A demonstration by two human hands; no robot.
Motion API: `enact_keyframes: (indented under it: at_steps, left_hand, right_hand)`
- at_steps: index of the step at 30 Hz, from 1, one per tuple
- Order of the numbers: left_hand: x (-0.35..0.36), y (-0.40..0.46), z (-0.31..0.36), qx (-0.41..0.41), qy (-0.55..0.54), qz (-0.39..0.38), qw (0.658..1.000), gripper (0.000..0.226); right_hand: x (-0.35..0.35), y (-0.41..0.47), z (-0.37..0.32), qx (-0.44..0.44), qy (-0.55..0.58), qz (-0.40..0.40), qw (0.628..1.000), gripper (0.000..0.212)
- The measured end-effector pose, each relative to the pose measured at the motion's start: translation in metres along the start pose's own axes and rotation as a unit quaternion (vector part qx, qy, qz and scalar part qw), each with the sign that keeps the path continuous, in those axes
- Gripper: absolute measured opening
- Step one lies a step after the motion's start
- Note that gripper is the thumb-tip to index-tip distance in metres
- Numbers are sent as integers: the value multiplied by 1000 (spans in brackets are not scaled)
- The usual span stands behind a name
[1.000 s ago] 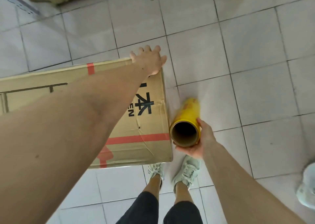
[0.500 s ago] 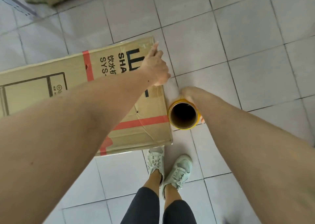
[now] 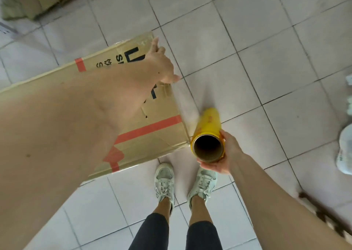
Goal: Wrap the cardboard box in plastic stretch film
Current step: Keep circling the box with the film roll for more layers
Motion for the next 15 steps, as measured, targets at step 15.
enact_keyframes:
  at_steps: [15]
  left_hand:
    - [27, -63, 66, 112, 12, 61, 992, 73]
  right_hand:
    - [19, -29, -70, -200, -470, 81, 856, 16]
Point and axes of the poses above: each hand's wrist, its own y-axis towards the middle knuckle, its own x-axis out of the palm, z = x × y, the point moved 6 cm from there along y, towards the middle knuckle, and after that the axes turned 11 degrees about -x, right-handed, at the moved point
